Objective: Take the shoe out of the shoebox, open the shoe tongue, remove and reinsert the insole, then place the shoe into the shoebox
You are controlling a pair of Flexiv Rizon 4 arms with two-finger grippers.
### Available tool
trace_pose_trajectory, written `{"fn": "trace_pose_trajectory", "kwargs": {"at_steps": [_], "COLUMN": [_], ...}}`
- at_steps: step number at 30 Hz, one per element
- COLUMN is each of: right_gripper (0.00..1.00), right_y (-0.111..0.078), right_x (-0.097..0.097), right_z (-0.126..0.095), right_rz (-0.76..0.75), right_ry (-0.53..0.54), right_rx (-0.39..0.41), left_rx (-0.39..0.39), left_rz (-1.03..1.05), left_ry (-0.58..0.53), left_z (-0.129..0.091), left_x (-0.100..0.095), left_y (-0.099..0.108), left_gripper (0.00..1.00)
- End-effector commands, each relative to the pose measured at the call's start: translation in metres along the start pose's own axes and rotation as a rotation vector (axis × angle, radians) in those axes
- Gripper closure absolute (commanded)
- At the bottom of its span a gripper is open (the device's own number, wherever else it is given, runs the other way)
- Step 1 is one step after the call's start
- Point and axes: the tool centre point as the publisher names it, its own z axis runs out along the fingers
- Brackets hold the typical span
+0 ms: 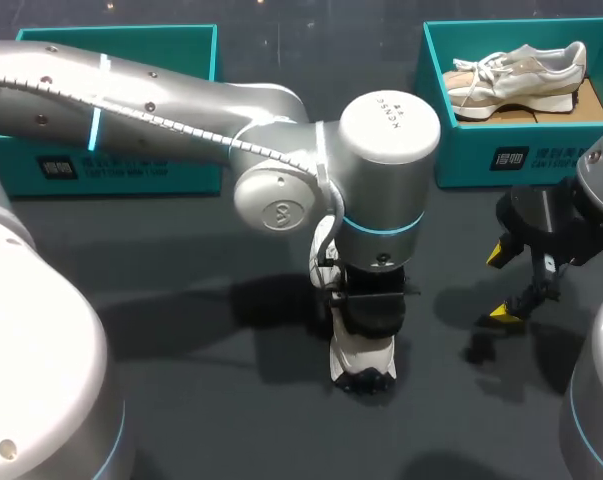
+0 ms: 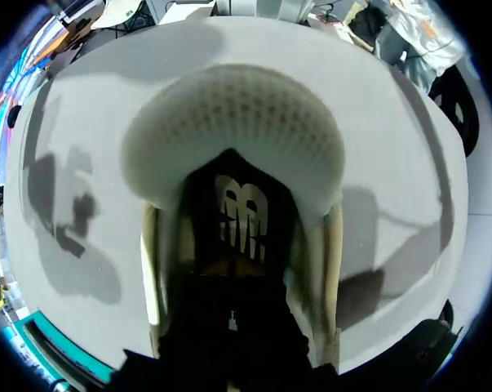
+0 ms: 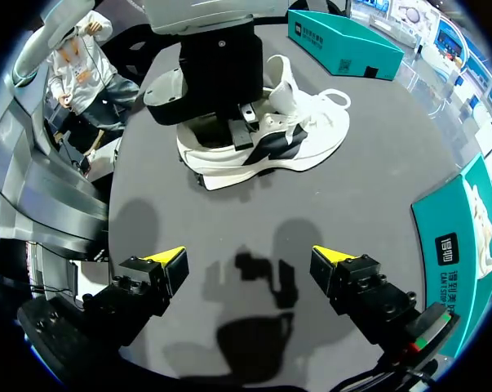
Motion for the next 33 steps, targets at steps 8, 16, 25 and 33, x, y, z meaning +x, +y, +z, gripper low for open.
{"fn": "trace_pose_trajectory", "kwargs": {"at_steps": [8,16,25,33], "right_gripper": [0.0,0.0,0.0,0.0], "right_y": [-0.001,-0.001,-0.001,-0.001], "right_x": [0.002,0.002,0.002,0.002], "right_z": [0.0,0.0,0.0,0.0], "right_rz": [0.0,0.0,0.0,0.0], "right_ry": [-0.003,-0.003,-0.003,-0.003], "right_rx": [0.001,0.001,0.001,0.001], "left_rx": [-0.032,-0.096,-0.132,-0.154], "left_rz": [0.026,0.02,0.004,-0.024], "left_ry": [-0.085,-0.082,-0.059,-0.041], "left_z": [-0.045,-0.056,-0.053,-0.048], "left_x": [0.0,-0.007,-0.009,-0.008], "left_y": [-0.002,0.006,0.014,0.018], "left_gripper": [1.0,1.0,1.0,0.9]}}
